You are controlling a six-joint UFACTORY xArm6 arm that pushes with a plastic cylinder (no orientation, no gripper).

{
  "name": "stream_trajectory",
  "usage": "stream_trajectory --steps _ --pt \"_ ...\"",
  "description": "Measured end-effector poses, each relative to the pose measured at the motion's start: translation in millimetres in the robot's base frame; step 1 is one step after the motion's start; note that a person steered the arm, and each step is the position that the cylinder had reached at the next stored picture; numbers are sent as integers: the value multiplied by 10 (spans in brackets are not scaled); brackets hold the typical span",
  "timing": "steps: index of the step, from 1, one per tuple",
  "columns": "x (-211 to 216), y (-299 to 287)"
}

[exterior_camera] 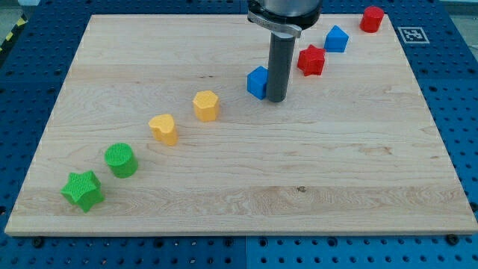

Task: Move the heart slightly to the right

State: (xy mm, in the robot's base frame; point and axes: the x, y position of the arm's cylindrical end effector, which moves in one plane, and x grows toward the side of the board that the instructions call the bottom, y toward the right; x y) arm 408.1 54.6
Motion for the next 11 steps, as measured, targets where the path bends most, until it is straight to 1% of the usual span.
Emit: stream_trajectory --steps 3,5,7,8,9,11 --pt "117 0" --pt "668 -269" --pt "1106 -914" --pt "1075 -1197" --pt "903 -1303" --pt "882 -1649"
